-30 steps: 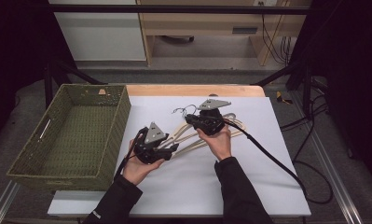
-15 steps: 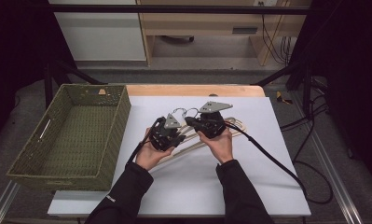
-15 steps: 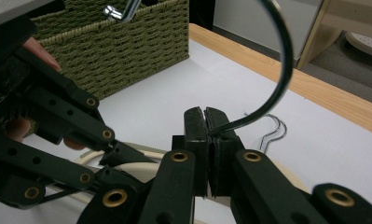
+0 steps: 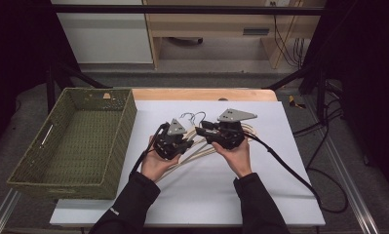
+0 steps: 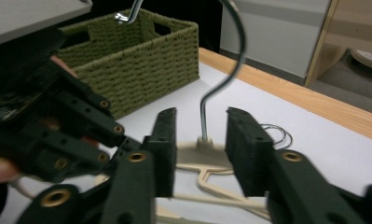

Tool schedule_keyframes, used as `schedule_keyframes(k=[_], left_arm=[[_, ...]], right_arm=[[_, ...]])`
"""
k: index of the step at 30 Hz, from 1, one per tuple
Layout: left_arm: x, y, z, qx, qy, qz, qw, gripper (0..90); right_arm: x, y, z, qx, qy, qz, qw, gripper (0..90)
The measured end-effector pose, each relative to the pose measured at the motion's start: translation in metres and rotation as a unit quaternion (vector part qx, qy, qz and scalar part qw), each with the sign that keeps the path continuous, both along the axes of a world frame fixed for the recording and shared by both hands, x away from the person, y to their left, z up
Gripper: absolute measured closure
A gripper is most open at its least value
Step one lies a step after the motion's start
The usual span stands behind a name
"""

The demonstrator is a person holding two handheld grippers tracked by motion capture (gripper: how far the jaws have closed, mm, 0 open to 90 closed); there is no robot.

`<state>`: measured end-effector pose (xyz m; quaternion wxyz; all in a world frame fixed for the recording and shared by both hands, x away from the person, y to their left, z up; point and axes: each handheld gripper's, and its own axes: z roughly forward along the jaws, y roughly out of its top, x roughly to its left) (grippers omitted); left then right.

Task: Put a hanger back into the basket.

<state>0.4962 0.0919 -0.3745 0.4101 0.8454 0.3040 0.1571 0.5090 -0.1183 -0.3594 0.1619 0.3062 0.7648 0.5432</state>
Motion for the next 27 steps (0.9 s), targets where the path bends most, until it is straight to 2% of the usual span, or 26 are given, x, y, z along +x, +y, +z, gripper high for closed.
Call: schedule_keyframes(k=[3, 4, 5, 6, 7, 8, 9, 10, 11, 12, 15, 18, 20, 21, 24, 26, 27], left_arm=[[-0.004, 0.004, 0.005, -0.004, -0.006, 0.002, 1.0, 86.3], [-0.009, 0.008, 0.01, -0.006, -0.013, 0.004, 0.9999, 86.3], [-0.009, 0.008, 0.01, -0.006, -0.013, 0.004, 0.9999, 86.3], [-0.013, 0.011, 0.015, -0.009, -0.017, 0.002, 0.9998, 86.3], [-0.013, 0.011, 0.015, -0.009, -0.017, 0.002, 0.9998, 86.3], [-0.017, 0.015, 0.02, -0.012, -0.02, -0.001, 0.9997, 86.2], [-0.017, 0.015, 0.02, -0.012, -0.02, -0.001, 0.9997, 86.2], [-0.019, 0.017, 0.024, -0.011, -0.023, -0.003, 0.9997, 86.2], [-0.021, 0.018, 0.026, -0.011, -0.024, -0.003, 0.9996, 86.2], [-0.025, 0.022, 0.031, -0.013, -0.028, -0.001, 0.9995, 86.2], [-0.028, 0.027, 0.037, -0.015, -0.032, 0.001, 0.9994, 86.2], [-0.033, 0.036, 0.045, -0.023, -0.036, 0.0, 0.9991, 86.2], [-0.038, 0.048, 0.057, -0.028, -0.041, 0.001, 0.9988, 86.2], [-0.038, 0.048, 0.057, -0.028, -0.041, 0.001, 0.9988, 86.2], [-0.04, 0.061, 0.071, -0.034, -0.046, 0.006, 0.9983, 86.2], [-0.041, 0.072, 0.082, -0.036, -0.052, 0.007, 0.998, 86.2], [-0.041, 0.072, 0.082, -0.036, -0.052, 0.007, 0.998, 86.2]], right_arm=[[-0.012, -0.014, 0.003, 0.018, -0.011, -0.003, 0.9998, 51.9], [-0.02, -0.025, 0.004, 0.035, -0.012, -0.008, 0.9993, 45.0], [-0.02, -0.025, 0.004, 0.035, -0.012, -0.008, 0.9993, 45.0], [-0.027, -0.036, 0.004, 0.039, -0.019, -0.018, 0.9989, 38.7], [-0.027, -0.036, 0.004, 0.039, -0.019, -0.018, 0.9989, 38.7], [-0.032, -0.046, 0.003, 0.041, -0.023, -0.027, 0.9985, 32.2], [-0.032, -0.046, 0.003, 0.041, -0.023, -0.027, 0.9985, 32.2], [-0.038, -0.058, 0.001, 0.052, -0.023, -0.033, 0.9979, 27.9], [-0.038, -0.058, 0.001, 0.052, -0.023, -0.033, 0.9979, 27.9], [-0.042, -0.066, -0.001, 0.055, -0.022, -0.041, 0.9974, 22.8], [-0.047, -0.075, -0.004, 0.052, -0.02, -0.047, 0.9973, 18.0], [-0.055, -0.089, -0.011, 0.034, -0.024, -0.068, 0.9968, 12.3], [-0.059, -0.095, -0.014, 0.033, -0.019, -0.071, 0.9968, 10.6], [-0.059, -0.095, -0.014, 0.033, -0.019, -0.071, 0.9968, 10.6], [-0.067, -0.106, -0.021, 0.017, -0.015, -0.081, 0.9964, 8.1], [-0.069, -0.11, -0.024, 0.015, -0.013, -0.088, 0.9959, 7.8], [-0.069, -0.11, -0.024, 0.015, -0.013, -0.088, 0.9959, 7.8]])
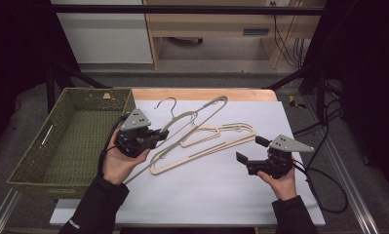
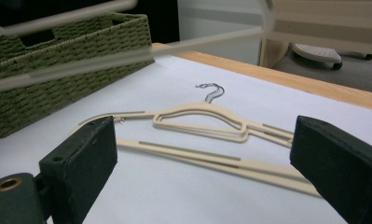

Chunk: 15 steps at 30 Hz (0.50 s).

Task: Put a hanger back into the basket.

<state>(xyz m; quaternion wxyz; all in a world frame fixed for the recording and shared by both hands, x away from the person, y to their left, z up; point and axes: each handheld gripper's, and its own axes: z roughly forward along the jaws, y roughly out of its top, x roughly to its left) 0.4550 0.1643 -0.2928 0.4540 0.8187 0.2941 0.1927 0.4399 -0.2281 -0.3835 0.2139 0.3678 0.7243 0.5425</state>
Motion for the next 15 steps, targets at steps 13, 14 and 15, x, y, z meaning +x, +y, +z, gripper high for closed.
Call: schedule_keyframes(k=[13, 14, 15], left_arm=[[0.007, 0.063, 0.023, 0.004, -0.009, 0.033, 0.9994, 86.2], [0.007, 0.063, 0.023, 0.004, -0.009, 0.033, 0.9994, 86.2], [0.008, 0.068, 0.024, 0.007, -0.009, 0.036, 0.9993, 86.2]], right_arm=[[-0.01, -0.019, -0.004, 0.008, 0.001, -0.023, 0.9997, 5.1], [-0.01, -0.02, -0.004, 0.007, 0.0, -0.024, 0.9997, 5.1], [-0.01, -0.02, -0.004, 0.006, 0.0, -0.024, 0.9997, 4.9]])
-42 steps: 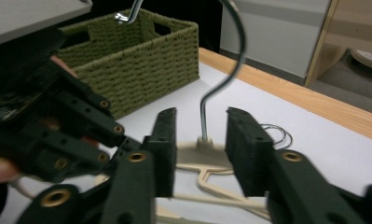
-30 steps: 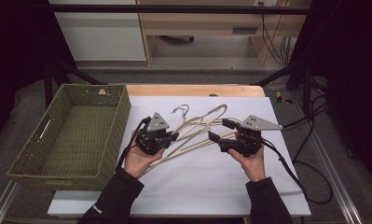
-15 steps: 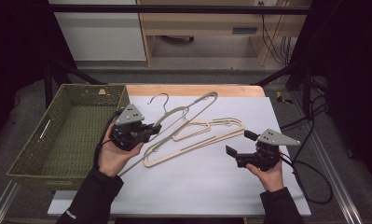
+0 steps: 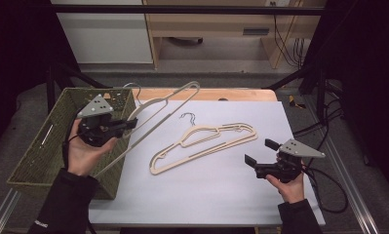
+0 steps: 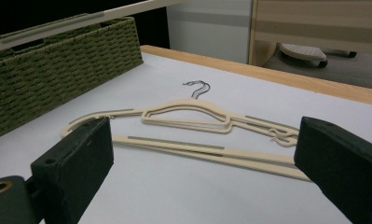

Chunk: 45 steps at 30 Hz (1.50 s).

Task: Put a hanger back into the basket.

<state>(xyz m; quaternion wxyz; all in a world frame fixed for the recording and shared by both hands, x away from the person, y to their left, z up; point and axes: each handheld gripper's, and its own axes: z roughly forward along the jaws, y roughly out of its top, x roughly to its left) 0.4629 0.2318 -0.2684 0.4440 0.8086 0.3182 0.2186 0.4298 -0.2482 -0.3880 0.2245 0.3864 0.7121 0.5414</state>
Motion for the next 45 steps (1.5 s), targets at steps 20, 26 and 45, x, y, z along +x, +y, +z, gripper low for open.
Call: schedule_keyframes(k=[20, 26, 45], left_arm=[[0.015, 0.102, 0.001, 0.006, -0.008, 0.079, 0.9968, 86.2], [0.018, 0.126, -0.008, 0.003, -0.005, 0.099, 0.995, 86.3], [0.03, 0.174, -0.034, 0.04, 0.013, 0.138, 0.9895, 86.3]], right_arm=[[0.0, 0.0, -0.002, -0.006, 0.0, -0.003, 1.0, 4.5], [0.001, 0.001, -0.002, -0.007, 0.001, -0.003, 1.0, 4.5], [0.002, 0.001, -0.004, -0.01, 0.005, -0.001, 0.9999, 4.6]])
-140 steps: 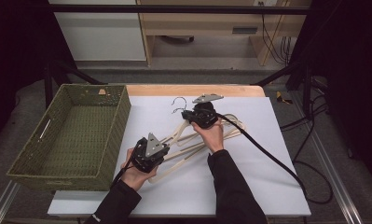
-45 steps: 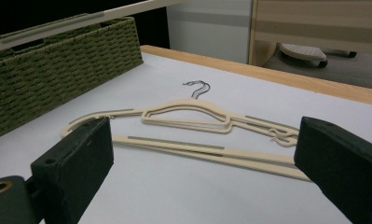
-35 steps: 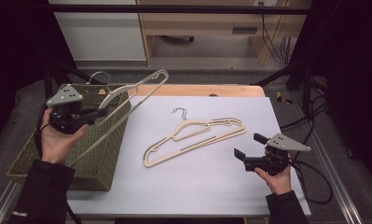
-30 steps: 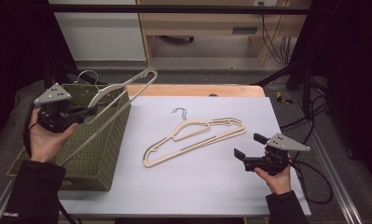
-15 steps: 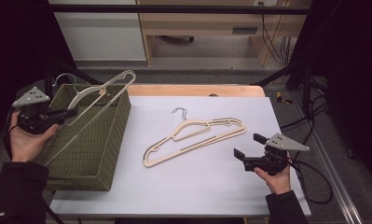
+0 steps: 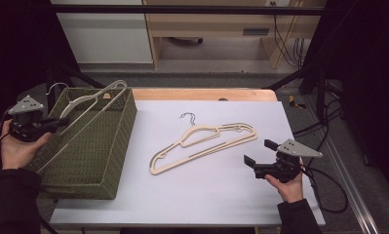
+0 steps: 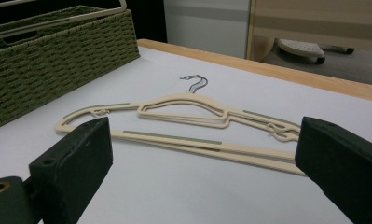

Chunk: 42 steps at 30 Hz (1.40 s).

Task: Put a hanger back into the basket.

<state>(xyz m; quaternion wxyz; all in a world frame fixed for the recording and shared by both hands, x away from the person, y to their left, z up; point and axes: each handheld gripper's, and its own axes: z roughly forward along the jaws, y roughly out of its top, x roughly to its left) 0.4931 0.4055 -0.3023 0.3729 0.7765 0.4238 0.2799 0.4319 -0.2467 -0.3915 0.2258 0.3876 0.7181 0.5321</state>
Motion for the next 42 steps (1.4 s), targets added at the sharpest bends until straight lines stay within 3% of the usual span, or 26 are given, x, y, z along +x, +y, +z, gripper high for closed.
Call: schedule_keyframes(k=[6, 14, 16, 19, 22, 25, 32, 34, 35, 36, 37, 38, 39, 42], left_arm=[[-0.001, 0.008, -0.01, 0.006, 0.005, -0.01, 0.9999, 86.3], [-0.006, 0.009, -0.022, 0.006, 0.014, -0.005, 0.9999, 86.3], [-0.006, 0.005, -0.026, 0.007, 0.015, -0.006, 0.9998, 86.3], [-0.005, -0.008, -0.039, 0.028, 0.027, -0.006, 0.9992, 86.2], [-0.004, -0.013, -0.047, 0.026, 0.027, -0.003, 0.9993, 86.2], [-0.004, -0.02, -0.065, 0.04, 0.029, 0.006, 0.9987, 86.0], [-0.005, -0.024, -0.084, 0.039, 0.038, 0.008, 0.9985, 84.3], [-0.005, -0.024, -0.086, 0.038, 0.045, 0.008, 0.9982, 83.5], [-0.004, -0.025, -0.087, 0.04, 0.063, -0.001, 0.9972, 82.8], [-0.004, -0.025, -0.087, 0.04, 0.063, -0.001, 0.9972, 82.1], [-0.001, -0.026, -0.09, 0.042, 0.077, -0.003, 0.9961, 81.2], [-0.001, -0.026, -0.09, 0.042, 0.077, -0.003, 0.9961, 80.3], [0.002, -0.028, -0.094, 0.054, 0.105, -0.011, 0.993, 79.1], [0.002, -0.031, -0.096, 0.053, 0.109, -0.016, 0.9925, 78.0]], right_arm=[[0.0, 0.001, -0.001, 0.0, 0.001, -0.001, 1.0, 4.6], [0.001, 0.001, -0.001, 0.0, 0.002, -0.001, 1.0, 4.6], [0.0, 0.001, -0.001, -0.002, 0.002, 0.002, 1.0, 4.6], [0.0, 0.001, -0.001, -0.001, 0.002, 0.002, 1.0, 4.7], [0.0, 0.001, -0.001, -0.001, 0.002, 0.002, 1.0, 4.7], [0.001, 0.003, -0.002, -0.001, 0.004, 0.003, 1.0, 4.8], [0.0, 0.003, -0.002, 0.0, 0.005, 0.004, 1.0, 4.8], [0.001, 0.003, -0.002, 0.001, 0.005, 0.005, 1.0, 4.9], [0.001, 0.004, -0.002, 0.001, 0.005, 0.005, 1.0, 4.9], [0.001, 0.004, -0.002, 0.001, 0.005, 0.005, 1.0, 4.9], [0.001, 0.004, -0.002, 0.001, 0.003, 0.005, 1.0, 5.0], [0.001, 0.004, -0.002, 0.001, 0.003, 0.005, 1.0, 5.0], [0.0, 0.004, -0.002, -0.001, 0.003, 0.007, 1.0, 5.0], [0.001, 0.004, -0.002, -0.001, 0.002, 0.007, 1.0, 5.0]])
